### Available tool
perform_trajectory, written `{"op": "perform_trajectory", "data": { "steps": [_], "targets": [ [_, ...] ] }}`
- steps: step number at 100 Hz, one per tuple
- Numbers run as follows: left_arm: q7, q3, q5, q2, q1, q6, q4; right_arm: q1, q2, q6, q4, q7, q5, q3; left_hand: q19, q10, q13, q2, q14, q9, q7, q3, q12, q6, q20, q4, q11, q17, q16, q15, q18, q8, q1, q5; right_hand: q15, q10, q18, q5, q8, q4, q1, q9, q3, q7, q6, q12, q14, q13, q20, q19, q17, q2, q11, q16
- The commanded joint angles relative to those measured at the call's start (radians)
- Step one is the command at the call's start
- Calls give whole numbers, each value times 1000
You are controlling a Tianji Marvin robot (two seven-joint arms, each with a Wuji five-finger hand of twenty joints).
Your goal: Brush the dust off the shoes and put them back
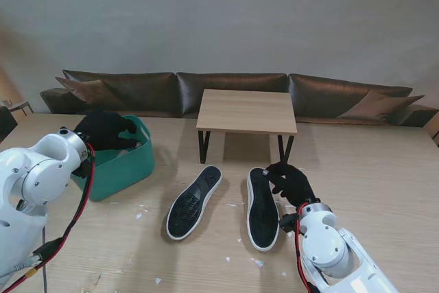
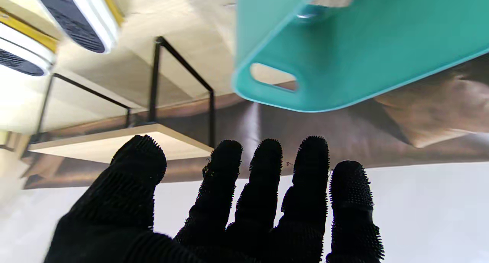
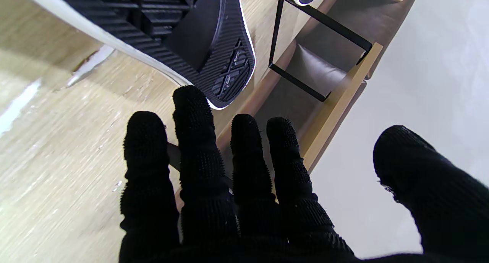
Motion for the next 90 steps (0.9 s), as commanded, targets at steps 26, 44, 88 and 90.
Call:
{"op": "perform_trajectory", "data": {
  "steps": [26,44,88,90],
  "targets": [
    [5,127,-146,-17,47,75,-41,-3,-6,-14,-9,-5,-11,9,-116,32,-85,59,24,-67,-81,-100,-24,31,-12,16,-36,-65,-33,-70,5,-43,8,-53,10,11,12,-14,-9,18,7,-36,-6,-1,0,-14,0,-14,-1,-30,-200,28,15,-6],
    [13,207,-218,-22,48,152,-19,-2,-7,-17,-9,-8,-11,11,-158,49,-104,89,32,-91,-104,-240,-26,45,38,33,-42,-78,-29,-81,-2,-84,51,-80,9,11,14,-13,-9,17,6,-35,-5,-2,0,-14,1,-14,-1,-30,-201,29,14,-6],
    [46,394,-308,-34,-33,370,132,-30,-3,-7,-50,0,-12,35,-32,108,-115,102,64,-136,-168,-330,61,128,122,48,-34,-92,81,43,-21,-149,81,-160,9,12,15,-11,-9,17,8,-34,-5,-2,1,-14,-1,-14,0,-30,-200,28,14,-6],
    [48,402,-310,-35,-39,376,141,-31,-3,-6,-53,1,-13,36,-25,108,-114,103,65,-138,-170,-334,64,131,124,49,-36,-92,86,51,-24,-151,82,-164,9,13,15,-12,-9,17,8,-34,-5,-3,1,-14,1,-14,0,-30,-201,28,14,-6]
  ]
}}
